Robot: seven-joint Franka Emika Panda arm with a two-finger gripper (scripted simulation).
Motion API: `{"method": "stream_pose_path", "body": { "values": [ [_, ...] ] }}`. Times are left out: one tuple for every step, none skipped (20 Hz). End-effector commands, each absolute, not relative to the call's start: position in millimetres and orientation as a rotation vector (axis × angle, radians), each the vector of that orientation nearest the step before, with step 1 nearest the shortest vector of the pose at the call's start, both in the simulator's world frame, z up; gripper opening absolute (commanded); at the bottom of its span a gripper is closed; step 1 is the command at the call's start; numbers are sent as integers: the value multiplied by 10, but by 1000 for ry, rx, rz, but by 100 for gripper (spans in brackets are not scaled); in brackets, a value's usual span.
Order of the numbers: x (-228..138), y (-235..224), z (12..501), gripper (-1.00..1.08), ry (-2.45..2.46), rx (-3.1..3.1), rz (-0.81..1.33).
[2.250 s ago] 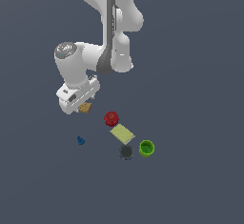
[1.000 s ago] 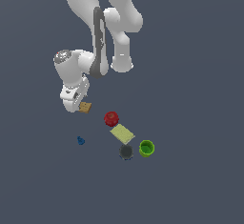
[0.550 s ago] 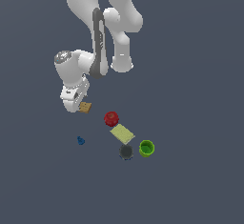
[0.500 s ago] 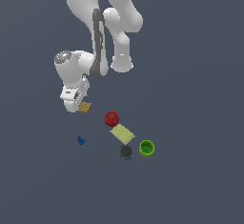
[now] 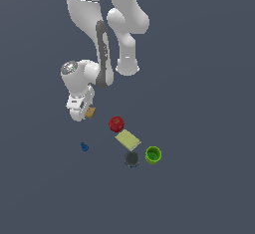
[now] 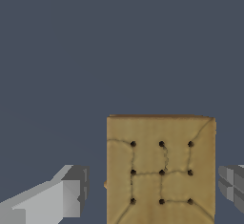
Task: Pick up a designated object from a clutter of objects.
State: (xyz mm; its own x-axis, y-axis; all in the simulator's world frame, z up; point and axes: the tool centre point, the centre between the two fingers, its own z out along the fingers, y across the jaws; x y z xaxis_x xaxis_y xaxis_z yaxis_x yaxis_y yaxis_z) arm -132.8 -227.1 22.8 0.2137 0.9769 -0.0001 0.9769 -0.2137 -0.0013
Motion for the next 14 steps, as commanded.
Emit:
{"method": "stream_pose_path", "body": {
  "values": [
    [-1327, -2272, 149, 100, -1971, -2446, 1],
    [-1327, -2273, 128, 100, -1971, -2446, 1],
    [-1327, -2274, 112, 100, -1971, -2446, 1],
    [-1326, -2275, 101, 100, -1971, -2446, 1],
    [-1325, -2275, 95, 100, -1971, -2446, 1],
    [-1323, -2275, 94, 100, -1971, -2446, 1],
    [-1321, -2275, 97, 100, -1971, -2446, 1],
    [-1319, -2275, 106, 100, -1971, -2447, 0],
    [-1318, -2275, 108, 100, -1971, -2447, 0],
    [-1318, -2275, 108, -100, -1971, -2447, 0],
    [-1318, -2275, 108, -100, -1971, -2447, 0],
    [-1318, -2275, 108, -100, -1971, -2447, 0],
    [-1318, -2275, 108, -100, -1971, -2447, 0],
    [-1318, -2275, 108, -100, -1971, -2447, 0]
  ]
}}
